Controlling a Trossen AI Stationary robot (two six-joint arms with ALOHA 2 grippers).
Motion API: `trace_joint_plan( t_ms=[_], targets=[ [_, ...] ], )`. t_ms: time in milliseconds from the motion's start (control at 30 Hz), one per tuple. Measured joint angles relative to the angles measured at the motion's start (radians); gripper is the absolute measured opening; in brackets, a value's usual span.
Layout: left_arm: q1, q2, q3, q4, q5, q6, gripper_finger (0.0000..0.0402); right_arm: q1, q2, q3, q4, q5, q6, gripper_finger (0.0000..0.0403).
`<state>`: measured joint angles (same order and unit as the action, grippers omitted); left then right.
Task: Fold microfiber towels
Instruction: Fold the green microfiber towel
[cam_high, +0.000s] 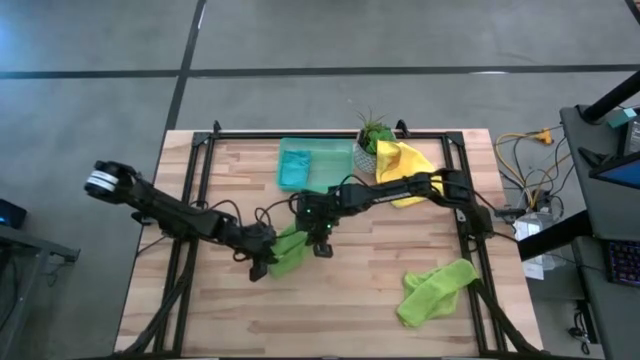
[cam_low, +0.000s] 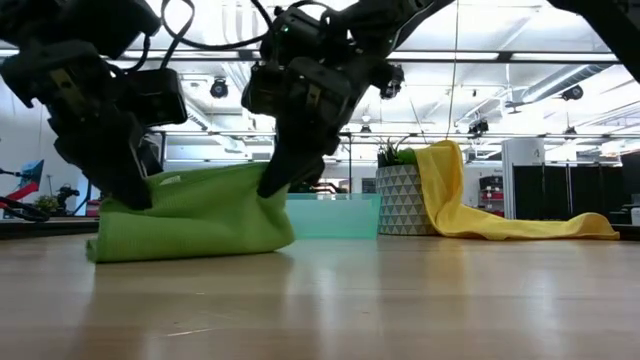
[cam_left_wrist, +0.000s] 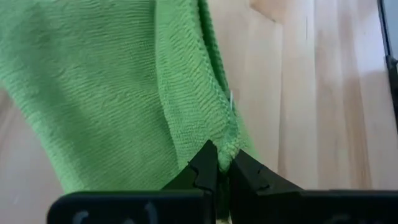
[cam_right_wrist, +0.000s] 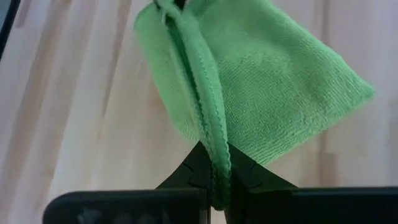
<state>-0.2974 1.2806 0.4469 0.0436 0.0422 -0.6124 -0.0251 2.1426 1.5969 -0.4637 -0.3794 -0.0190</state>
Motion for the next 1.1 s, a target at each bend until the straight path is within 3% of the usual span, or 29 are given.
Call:
trace_joint_plan(
  t_ms=[133,367,500,733,833,967,1100],
  targets=[
    [0.001,-0.034,0.0,-0.046,-0.007,0.026,0.0,-0.011,0.007,0.017,-0.005,-0.013,-0.008,0.0009],
    [0.001,-0.068,0.004,-0.053,0.0,0.062,0.0,-0.013,-0.032,0.018,-0.075,-0.194,0.01,0.0012],
    [-0.001,-0.07,-0.002,-0.096,0.032,0.081,0.0,-0.016,-0.092,0.017,-0.089,-0.222,0.018,0.0033],
    [-0.001,-0.062,-0.002,-0.091,0.049,0.089,0.0,-0.023,-0.111,0.016,-0.086,-0.22,0.071,0.009],
    [-0.001,-0.066,0.0,-0.087,0.049,0.098,0.0,-0.021,-0.107,0.013,-0.015,-0.151,0.089,0.0102],
    [0.0,-0.067,0.0,-0.079,0.046,0.098,0.0,-0.008,-0.052,0.005,0.09,-0.082,0.172,0.0092],
    [0.0,-0.071,0.001,-0.078,0.046,0.097,0.0,0.005,0.004,0.003,0.115,-0.054,0.224,0.0048]
  ],
)
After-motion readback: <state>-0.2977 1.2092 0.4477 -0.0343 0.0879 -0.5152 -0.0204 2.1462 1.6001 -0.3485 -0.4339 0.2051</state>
